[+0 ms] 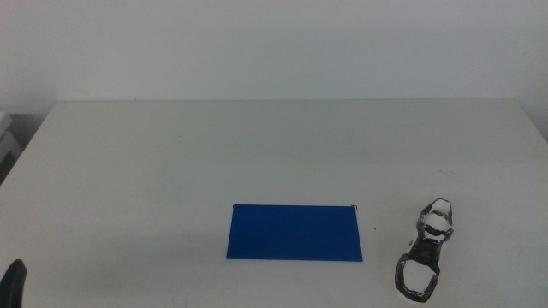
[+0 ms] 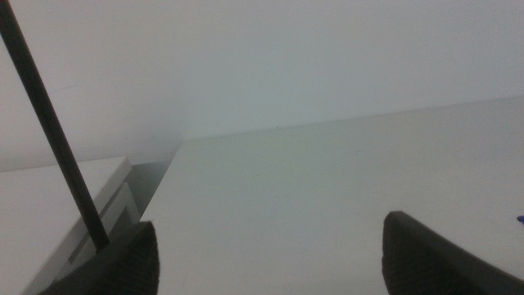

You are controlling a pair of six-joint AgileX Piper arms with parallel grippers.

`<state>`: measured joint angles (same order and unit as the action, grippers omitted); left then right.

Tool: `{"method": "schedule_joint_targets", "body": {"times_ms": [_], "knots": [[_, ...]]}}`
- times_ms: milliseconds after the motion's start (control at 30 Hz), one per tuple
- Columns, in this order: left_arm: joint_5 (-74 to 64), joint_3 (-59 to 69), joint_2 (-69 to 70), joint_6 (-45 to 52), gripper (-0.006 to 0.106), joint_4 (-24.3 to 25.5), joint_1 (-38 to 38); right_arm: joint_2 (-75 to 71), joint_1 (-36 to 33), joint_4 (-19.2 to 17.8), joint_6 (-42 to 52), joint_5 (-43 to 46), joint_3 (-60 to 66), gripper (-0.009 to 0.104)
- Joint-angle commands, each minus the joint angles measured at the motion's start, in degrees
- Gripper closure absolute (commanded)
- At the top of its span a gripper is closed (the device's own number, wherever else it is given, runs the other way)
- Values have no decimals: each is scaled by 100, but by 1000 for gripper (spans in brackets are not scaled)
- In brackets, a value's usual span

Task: Use one arm to grab the shoe from the table and place it on the mat.

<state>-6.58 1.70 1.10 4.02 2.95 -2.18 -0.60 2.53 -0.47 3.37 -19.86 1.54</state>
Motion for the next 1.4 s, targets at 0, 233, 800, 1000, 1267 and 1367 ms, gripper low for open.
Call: {"method": "schedule_joint_targets", "body": {"times_ms": [0,233,800,1000,1267,1367], "knots": [[465,29,36,-34,7,-49,29,-131,-5,10,78,162,-331,3],[465,29,36,-34,7,-49,29,476,-5,88,78,-670,-1662,3],[465,29,36,-34,7,-49,29,3648,-205,264,-466,-2256,-4534,3],[465,29,36,-34,7,-49,29,4828,-557,-266,-2400,-3479,-5711,3],[465,29,36,-34,7,-49,29,6235,-1916,-1023,-4046,-4167,-6846,3],[465,29,36,-34,7,-49,29,6732,-2437,-1355,-4781,-4305,-7153,3]]}}
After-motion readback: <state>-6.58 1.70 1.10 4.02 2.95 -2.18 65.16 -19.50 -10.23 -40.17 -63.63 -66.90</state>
